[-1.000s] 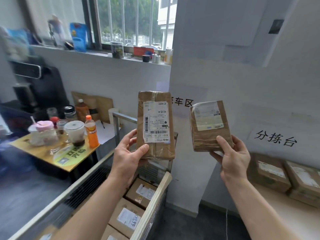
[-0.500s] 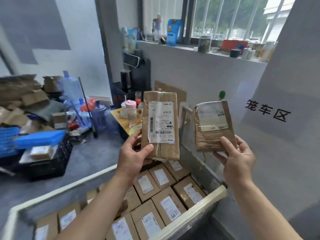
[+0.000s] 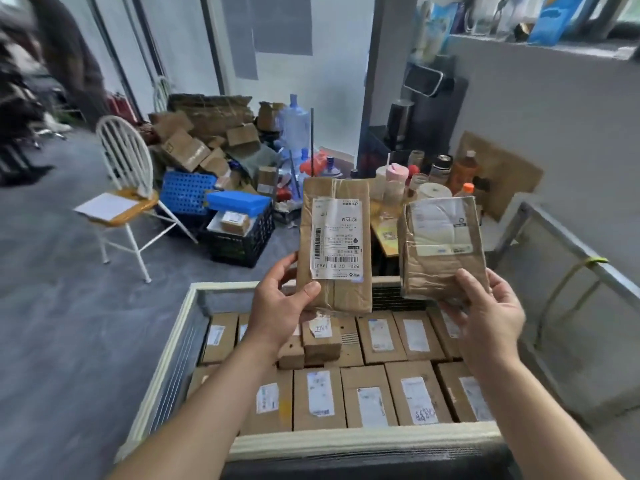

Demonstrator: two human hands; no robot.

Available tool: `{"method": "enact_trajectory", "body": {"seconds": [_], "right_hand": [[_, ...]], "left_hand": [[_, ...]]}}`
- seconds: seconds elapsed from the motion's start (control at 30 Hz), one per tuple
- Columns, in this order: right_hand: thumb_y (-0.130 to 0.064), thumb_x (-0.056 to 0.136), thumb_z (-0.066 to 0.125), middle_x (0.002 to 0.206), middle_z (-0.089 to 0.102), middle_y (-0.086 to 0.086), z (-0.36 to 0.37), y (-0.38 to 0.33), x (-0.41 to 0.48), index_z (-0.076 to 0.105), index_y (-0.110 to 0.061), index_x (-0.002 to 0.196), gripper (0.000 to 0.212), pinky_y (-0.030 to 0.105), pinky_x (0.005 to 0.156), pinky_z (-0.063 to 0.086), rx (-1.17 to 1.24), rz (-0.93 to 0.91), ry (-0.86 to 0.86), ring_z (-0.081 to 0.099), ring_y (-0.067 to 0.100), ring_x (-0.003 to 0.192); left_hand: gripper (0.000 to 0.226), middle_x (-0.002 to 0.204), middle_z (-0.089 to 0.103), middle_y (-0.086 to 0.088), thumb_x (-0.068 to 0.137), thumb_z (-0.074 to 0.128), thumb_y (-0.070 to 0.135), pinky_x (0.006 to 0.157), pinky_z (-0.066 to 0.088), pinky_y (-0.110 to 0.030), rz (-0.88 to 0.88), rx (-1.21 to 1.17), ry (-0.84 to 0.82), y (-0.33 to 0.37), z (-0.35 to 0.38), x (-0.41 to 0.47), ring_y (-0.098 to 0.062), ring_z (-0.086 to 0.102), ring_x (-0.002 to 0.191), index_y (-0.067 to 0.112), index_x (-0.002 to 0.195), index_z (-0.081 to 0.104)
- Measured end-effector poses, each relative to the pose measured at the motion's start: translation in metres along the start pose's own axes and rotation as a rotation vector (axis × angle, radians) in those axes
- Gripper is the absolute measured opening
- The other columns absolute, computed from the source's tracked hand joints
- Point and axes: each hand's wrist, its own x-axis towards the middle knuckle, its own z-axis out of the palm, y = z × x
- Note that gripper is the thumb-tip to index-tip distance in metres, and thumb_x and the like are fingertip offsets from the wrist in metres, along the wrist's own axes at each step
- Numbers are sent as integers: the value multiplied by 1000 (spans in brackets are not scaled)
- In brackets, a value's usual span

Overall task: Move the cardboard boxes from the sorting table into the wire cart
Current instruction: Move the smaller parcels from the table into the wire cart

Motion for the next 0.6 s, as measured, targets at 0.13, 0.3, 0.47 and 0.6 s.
{"method": "enact_trajectory", "body": {"seconds": [0.13,0.3,0.47,0.6], "right_hand": [[-20,86,76,110,75,6,30,20,-12,61,-11,125,43,45,83,61,-29,41,-55,72,23,105],[-21,89,76,106,76,1,68,43,-26,60,-13,128,43,36,77,63,-87,55,-92,73,18,102],[-19,89,75,109,75,4,104,65,-31,59,-11,131,45,38,78,63,-113,79,-76,73,20,102],[-19,89,76,104,77,3,132,84,-32,61,-13,127,41,39,79,62,-131,94,-56,73,20,101]], "left_hand": [[56,124,67,-3,89,72,5,77,62,-50,-15,-24,85,-6,-39,-5,-24,72,102,26,138,55],[51,117,71,4,90,73,8,73,63,-43,-29,-3,143,-16,-89,1,-22,72,101,40,127,59],[48,112,71,10,91,72,10,63,61,-36,-81,-15,147,-27,-131,17,-18,74,95,46,121,59],[47,115,70,10,91,73,14,67,62,-41,-101,15,147,-33,-160,36,-18,73,97,48,121,59]]}}
